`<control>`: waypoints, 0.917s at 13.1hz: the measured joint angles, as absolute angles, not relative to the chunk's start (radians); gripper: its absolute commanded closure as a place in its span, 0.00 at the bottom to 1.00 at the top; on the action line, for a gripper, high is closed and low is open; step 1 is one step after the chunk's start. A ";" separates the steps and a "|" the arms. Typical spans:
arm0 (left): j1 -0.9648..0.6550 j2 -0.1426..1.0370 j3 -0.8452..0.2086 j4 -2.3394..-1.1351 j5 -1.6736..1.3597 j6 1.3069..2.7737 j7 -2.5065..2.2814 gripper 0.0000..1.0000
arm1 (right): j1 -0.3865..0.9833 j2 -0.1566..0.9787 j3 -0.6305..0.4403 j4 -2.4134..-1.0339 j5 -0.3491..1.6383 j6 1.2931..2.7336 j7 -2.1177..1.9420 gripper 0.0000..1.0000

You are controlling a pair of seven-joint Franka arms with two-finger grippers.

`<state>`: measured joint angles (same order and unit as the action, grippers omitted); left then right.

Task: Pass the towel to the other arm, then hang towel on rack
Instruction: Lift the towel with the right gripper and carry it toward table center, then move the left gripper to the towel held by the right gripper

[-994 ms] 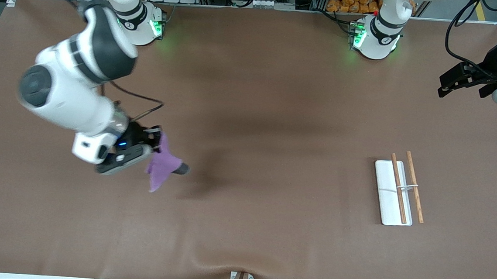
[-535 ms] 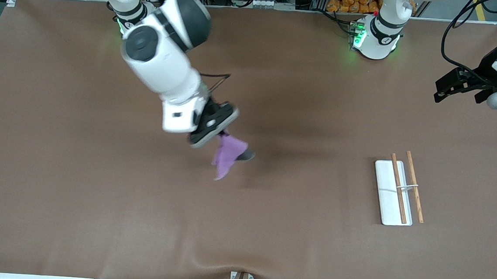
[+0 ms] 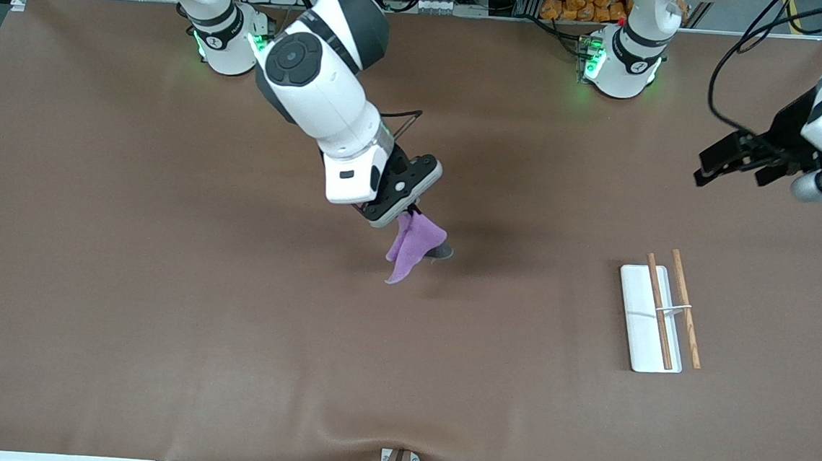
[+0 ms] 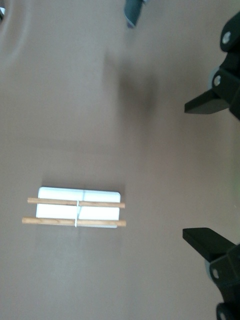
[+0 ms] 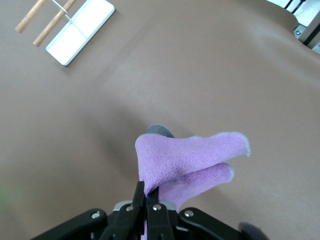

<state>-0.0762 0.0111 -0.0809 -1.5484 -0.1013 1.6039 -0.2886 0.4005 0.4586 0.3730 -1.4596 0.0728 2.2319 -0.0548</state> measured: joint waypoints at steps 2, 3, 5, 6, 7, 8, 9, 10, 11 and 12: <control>-0.102 0.044 -0.106 -1.549 -0.102 1.660 -0.366 0.00 | 0.407 0.459 0.373 -1.458 0.073 2.235 -0.048 1.00; -0.111 0.062 -0.125 -1.549 -0.102 1.687 -0.409 0.00 | 0.408 0.459 0.373 -1.458 0.072 2.235 -0.048 1.00; -0.117 0.096 -0.157 -1.549 -0.102 1.726 -0.477 0.00 | 0.413 0.459 0.373 -1.458 0.051 2.235 -0.056 1.00; -0.118 0.111 -0.165 -1.549 -0.102 1.738 -0.495 0.00 | 0.423 0.459 0.373 -1.458 0.044 2.235 -0.066 1.00; -0.118 0.127 -0.171 -1.550 -0.102 1.751 -0.514 0.00 | 0.442 0.460 0.373 -1.458 0.038 2.235 -0.067 1.00; -0.119 0.143 -0.181 -1.550 -0.102 1.769 -0.543 0.00 | 0.466 0.460 0.373 -1.458 0.034 2.235 -0.067 1.00; -0.121 0.162 -0.196 -1.551 -0.102 1.788 -0.589 0.00 | 0.483 0.461 0.371 -1.458 0.032 2.235 -0.066 1.00; -0.125 0.183 -0.216 -1.552 -0.103 1.814 -0.655 0.00 | 0.487 0.461 0.370 -1.458 0.032 2.235 -0.066 1.00; -0.134 0.208 -0.233 -1.553 -0.103 1.845 -0.733 0.00 | 0.487 0.461 0.365 -1.458 0.032 2.235 -0.066 1.00; -0.147 0.233 -0.246 -1.553 -0.103 1.877 -0.811 0.00 | 0.486 0.461 0.359 -1.458 0.032 2.235 -0.066 1.00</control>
<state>-0.1466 0.2332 -0.2463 -1.5534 -0.1026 1.8774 -0.8110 0.4857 0.4609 0.3592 -1.4579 0.0316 2.2347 -0.0660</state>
